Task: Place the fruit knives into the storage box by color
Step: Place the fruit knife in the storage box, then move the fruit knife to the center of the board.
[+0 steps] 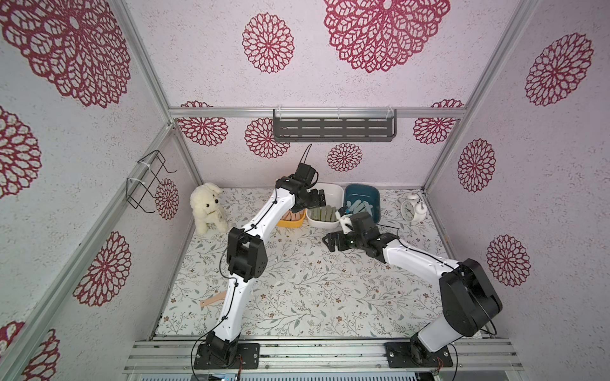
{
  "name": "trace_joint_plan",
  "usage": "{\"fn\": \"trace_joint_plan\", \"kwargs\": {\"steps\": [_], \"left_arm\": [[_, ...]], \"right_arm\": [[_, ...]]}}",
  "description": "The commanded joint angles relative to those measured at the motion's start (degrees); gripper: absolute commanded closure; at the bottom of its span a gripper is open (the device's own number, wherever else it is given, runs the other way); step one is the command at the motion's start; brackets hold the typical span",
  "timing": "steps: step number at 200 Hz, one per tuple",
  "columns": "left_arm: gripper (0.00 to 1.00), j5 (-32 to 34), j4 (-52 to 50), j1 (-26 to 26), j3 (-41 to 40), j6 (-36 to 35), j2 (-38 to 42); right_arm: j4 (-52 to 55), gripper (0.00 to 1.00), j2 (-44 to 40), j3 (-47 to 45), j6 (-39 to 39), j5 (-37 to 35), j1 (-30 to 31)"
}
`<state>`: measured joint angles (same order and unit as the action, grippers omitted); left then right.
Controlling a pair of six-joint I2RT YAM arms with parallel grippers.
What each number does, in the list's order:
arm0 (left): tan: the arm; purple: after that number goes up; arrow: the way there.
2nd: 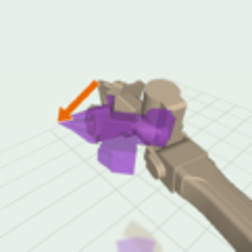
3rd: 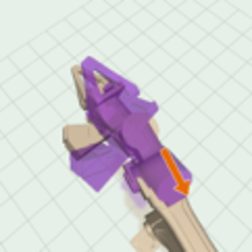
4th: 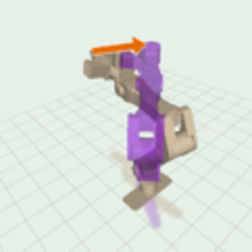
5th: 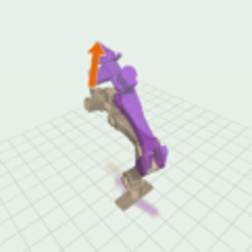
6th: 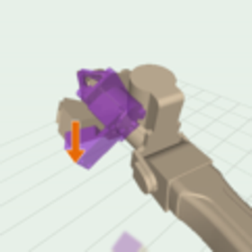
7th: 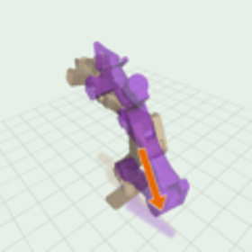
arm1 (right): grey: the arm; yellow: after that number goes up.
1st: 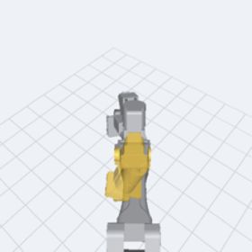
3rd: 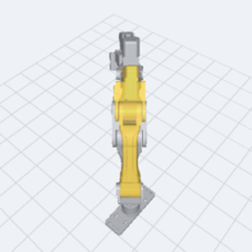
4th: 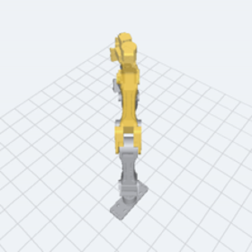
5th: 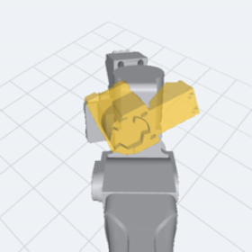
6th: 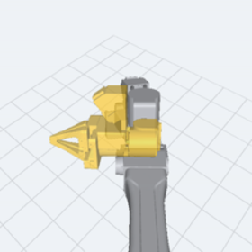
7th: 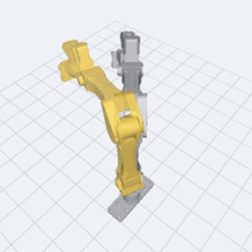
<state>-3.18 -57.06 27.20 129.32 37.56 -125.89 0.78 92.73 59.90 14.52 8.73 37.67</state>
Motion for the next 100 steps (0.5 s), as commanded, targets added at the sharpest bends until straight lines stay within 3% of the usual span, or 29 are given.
{"fn": "trace_joint_plan", "kwargs": {"steps": [1, 44, 70, 100], "left_arm": [[0.03, 4.94, -4.88, -1.32, -6.93, 2.54, 13.83], [0.03, 5.52, -8.0, -8.58, -28.86, 3.42, 33.9], [0.03, 11.25, -15.98, -13.64, -38.81, 5.93, 43.98], [0.03, 10.41, -16.69, -26.14, -57.99, 9.19, 55.73]], "right_arm": [[-6.95, 0.09, 3.39, 3.17, -3.79, 1.33, 7.71], [-11.24, 0.22, 16.92, 15.83, -6.77, 3.04, 19.04], [-7.29, 0.25, 24.25, 25.8, -6.39, 0.55, 23.28], [-5.4, 0.23, 32.76, 34.21, -7.38, -0.68, 27.48]]}}
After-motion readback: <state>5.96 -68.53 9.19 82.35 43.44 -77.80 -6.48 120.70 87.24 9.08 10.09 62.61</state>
